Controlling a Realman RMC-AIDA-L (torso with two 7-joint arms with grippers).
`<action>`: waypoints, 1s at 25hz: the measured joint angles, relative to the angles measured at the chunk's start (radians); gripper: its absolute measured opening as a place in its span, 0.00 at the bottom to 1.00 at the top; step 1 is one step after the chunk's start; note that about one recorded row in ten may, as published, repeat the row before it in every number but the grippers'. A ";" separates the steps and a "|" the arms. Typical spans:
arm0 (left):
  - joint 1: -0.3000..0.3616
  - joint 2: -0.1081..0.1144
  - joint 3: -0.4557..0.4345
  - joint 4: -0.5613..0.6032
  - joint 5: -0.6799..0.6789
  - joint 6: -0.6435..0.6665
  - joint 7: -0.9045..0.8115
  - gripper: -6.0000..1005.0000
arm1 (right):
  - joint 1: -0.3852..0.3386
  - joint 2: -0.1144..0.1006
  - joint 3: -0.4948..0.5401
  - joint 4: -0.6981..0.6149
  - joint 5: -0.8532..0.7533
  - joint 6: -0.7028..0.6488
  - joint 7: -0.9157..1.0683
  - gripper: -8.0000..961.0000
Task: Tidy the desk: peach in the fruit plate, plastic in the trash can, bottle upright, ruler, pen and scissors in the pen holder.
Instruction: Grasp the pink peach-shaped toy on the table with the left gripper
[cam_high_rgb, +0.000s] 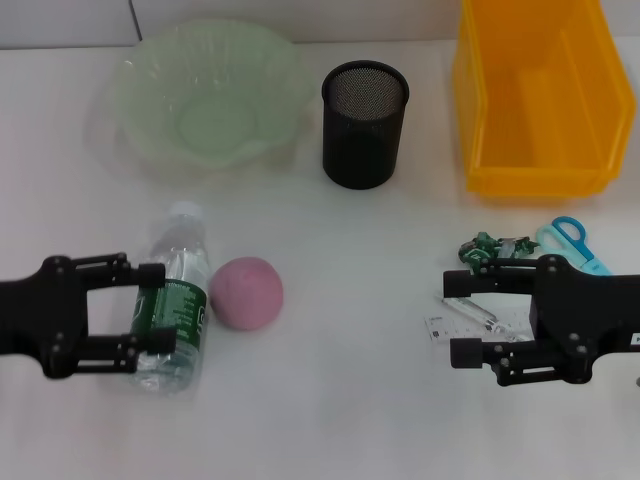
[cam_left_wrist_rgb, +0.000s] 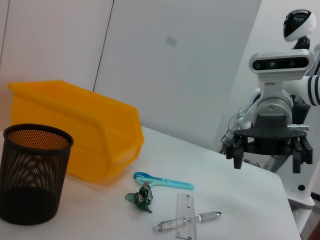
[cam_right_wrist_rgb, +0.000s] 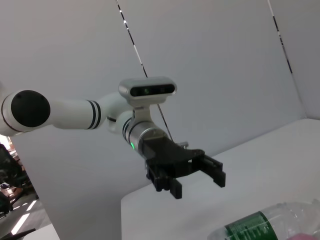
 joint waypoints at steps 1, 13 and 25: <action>-0.013 -0.006 0.002 0.027 0.005 -0.002 -0.028 0.78 | -0.002 0.000 0.001 0.001 0.000 0.000 0.000 0.81; -0.265 -0.098 0.080 0.330 0.267 -0.047 -0.381 0.78 | -0.068 -0.010 0.060 0.011 -0.006 0.060 0.000 0.81; -0.372 -0.101 0.631 0.440 0.342 -0.292 -0.674 0.78 | -0.096 -0.012 0.122 0.026 -0.008 0.094 -0.037 0.81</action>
